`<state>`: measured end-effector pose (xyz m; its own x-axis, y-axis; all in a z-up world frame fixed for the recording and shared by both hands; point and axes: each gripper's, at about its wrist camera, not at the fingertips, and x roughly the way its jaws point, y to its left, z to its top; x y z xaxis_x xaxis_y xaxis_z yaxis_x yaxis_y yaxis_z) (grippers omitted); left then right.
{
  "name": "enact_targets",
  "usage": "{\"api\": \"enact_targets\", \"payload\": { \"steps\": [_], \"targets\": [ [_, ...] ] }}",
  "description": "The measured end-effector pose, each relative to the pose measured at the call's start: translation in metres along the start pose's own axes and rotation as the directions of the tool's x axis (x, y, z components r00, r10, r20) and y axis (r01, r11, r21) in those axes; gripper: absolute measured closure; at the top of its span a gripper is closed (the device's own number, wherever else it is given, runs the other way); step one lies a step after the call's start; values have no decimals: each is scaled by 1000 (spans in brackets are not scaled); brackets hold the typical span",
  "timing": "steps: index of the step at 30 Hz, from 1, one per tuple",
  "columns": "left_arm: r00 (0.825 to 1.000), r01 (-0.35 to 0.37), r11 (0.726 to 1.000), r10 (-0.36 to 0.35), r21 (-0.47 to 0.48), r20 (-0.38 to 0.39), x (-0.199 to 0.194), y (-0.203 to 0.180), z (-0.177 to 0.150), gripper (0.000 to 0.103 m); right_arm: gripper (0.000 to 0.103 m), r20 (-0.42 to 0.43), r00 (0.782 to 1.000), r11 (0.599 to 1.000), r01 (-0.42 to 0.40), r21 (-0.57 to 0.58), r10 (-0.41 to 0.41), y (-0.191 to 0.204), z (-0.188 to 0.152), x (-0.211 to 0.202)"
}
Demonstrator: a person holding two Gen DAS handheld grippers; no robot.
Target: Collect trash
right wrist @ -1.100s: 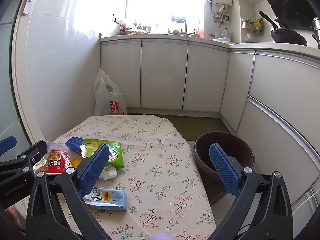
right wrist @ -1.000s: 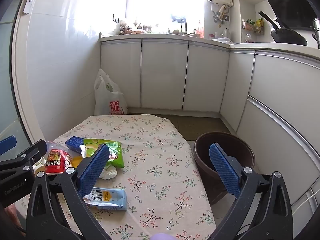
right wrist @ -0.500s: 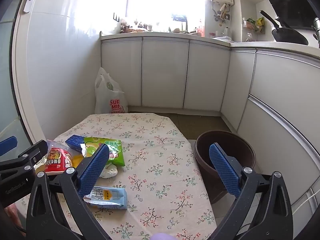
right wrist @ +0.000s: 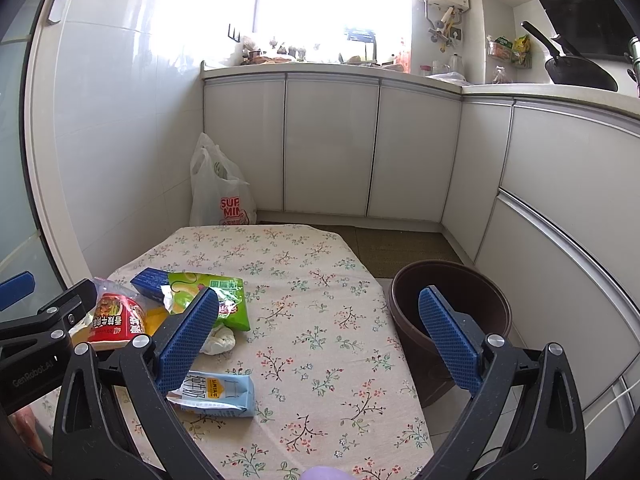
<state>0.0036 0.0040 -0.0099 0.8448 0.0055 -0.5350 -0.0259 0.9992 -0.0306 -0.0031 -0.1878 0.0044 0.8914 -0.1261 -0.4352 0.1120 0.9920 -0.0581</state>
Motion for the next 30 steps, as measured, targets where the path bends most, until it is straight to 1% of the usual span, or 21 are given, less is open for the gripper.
{"api": "enact_targets", "payload": {
  "steps": [30],
  "targets": [
    [1000, -10, 1000, 10, -2, -11, 4, 1, -1, 10, 7, -5, 1000, 1000, 0, -3, 0, 0, -2, 2]
  ]
}}
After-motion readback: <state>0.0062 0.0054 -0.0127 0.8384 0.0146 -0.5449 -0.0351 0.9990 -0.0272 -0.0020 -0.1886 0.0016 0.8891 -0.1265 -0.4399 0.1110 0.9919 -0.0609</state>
